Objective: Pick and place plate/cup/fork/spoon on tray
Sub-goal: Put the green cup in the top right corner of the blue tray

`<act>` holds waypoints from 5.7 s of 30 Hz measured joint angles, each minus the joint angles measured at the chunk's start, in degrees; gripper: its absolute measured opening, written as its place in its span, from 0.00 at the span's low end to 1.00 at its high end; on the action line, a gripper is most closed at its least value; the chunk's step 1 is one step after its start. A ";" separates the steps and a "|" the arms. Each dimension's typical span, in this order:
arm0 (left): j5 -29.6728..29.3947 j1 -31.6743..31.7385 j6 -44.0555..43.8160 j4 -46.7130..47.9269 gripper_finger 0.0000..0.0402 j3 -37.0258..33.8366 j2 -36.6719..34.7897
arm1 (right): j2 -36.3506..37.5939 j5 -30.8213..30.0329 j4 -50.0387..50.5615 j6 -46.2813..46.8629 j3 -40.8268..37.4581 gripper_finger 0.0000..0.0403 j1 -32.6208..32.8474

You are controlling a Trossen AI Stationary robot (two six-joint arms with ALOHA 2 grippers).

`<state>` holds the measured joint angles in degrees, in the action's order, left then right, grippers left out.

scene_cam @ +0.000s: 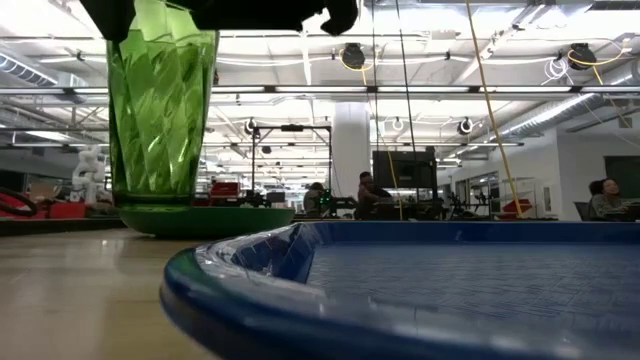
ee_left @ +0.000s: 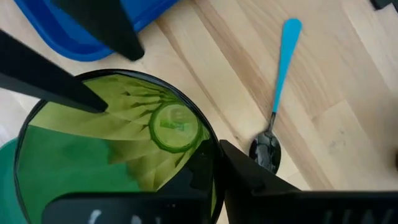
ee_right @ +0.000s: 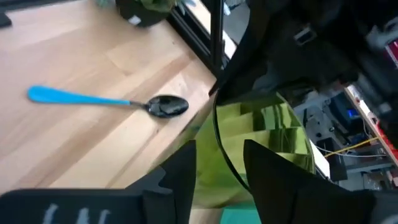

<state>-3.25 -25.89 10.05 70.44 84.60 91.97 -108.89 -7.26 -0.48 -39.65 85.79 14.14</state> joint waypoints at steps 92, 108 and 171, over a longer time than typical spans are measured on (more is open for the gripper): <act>-51.32 -4.59 -30.30 -9.10 0.69 19.80 -0.31 | 29.94 -10.39 63.38 62.86 -0.03 0.00 18.53; -50.26 -2.73 -42.90 -15.94 0.69 13.89 0.68 | 38.25 -3.12 88.93 88.65 -0.03 0.00 24.19; -47.60 -0.22 -47.66 -21.08 0.69 7.32 0.67 | 38.46 -12.01 85.05 129.65 -19.46 0.00 43.77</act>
<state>-50.85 -26.11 -37.60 49.36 91.92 92.64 -70.43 -19.26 84.57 90.00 66.32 57.91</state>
